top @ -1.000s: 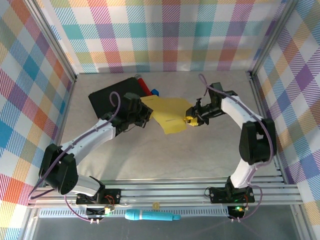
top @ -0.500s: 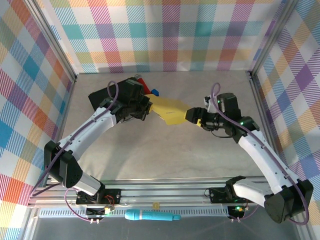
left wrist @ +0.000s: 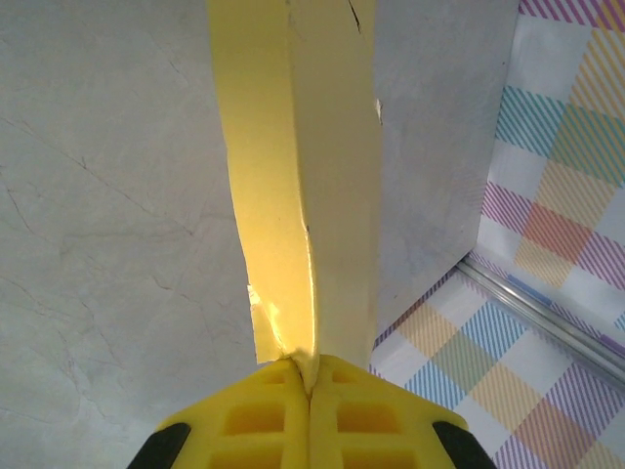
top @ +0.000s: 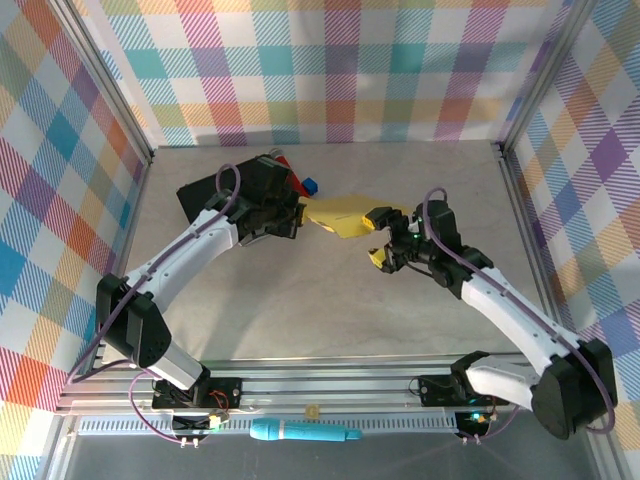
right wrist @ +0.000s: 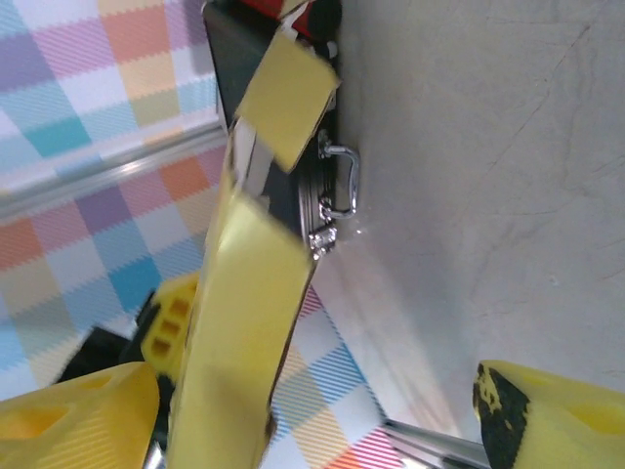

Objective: Fold the paper box

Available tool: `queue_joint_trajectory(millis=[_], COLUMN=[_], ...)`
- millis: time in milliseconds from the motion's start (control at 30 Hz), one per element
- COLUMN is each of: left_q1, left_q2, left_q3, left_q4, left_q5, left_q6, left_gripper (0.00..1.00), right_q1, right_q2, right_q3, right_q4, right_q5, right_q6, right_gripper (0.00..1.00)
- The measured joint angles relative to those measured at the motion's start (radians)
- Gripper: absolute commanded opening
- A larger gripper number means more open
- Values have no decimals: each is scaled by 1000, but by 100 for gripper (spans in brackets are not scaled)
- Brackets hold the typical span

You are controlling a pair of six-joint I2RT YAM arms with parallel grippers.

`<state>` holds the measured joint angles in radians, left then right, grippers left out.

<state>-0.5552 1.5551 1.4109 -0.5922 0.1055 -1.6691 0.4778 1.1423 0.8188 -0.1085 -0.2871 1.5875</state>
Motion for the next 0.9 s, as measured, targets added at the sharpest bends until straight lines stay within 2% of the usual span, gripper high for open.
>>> queue_joint_trajectory(millis=[67, 133, 200, 233, 267, 333, 367, 400, 500, 600, 733, 900], left_q1=[0, 0, 0, 0, 0, 2, 4, 10, 28, 66, 88, 74], left_q2=[3, 5, 7, 8, 8, 8, 8, 8, -3, -57, -144, -109], left_q3=[0, 0, 0, 0, 0, 1, 3, 8, 15, -25, -147, -206], left_q4=[0, 0, 0, 0, -1, 1, 3, 10, 36, 111, 306, 518], left_q5=[5, 8, 10, 11, 11, 15, 18, 24, 36, 39, 31, 31], left_q6=[-10, -16, -18, -18, -18, -8, -1, 11, 56, 77, 63, 7], left_gripper=[0, 0, 0, 4, 14, 44, 53, 62, 77, 81, 81, 77], right_q1=[9, 17, 21, 21, 21, 21, 21, 19, 6, -14, -61, -107], right_q2=[44, 73, 89, 92, 93, 93, 93, 93, 93, 93, 99, 114], right_q3=[0, 3, 15, 26, 37, 61, 69, 78, 108, 146, 200, 230], right_q4=[50, 80, 97, 101, 106, 115, 115, 115, 96, 68, 34, 10], right_q5=[20, 39, 63, 72, 83, 102, 116, 126, 142, 142, 128, 103], right_q6=[64, 113, 167, 195, 218, 278, 294, 317, 385, 424, 444, 448], right_gripper=[68, 52, 27, 12, 2, 0, 0, 0, 0, 0, 0, 0])
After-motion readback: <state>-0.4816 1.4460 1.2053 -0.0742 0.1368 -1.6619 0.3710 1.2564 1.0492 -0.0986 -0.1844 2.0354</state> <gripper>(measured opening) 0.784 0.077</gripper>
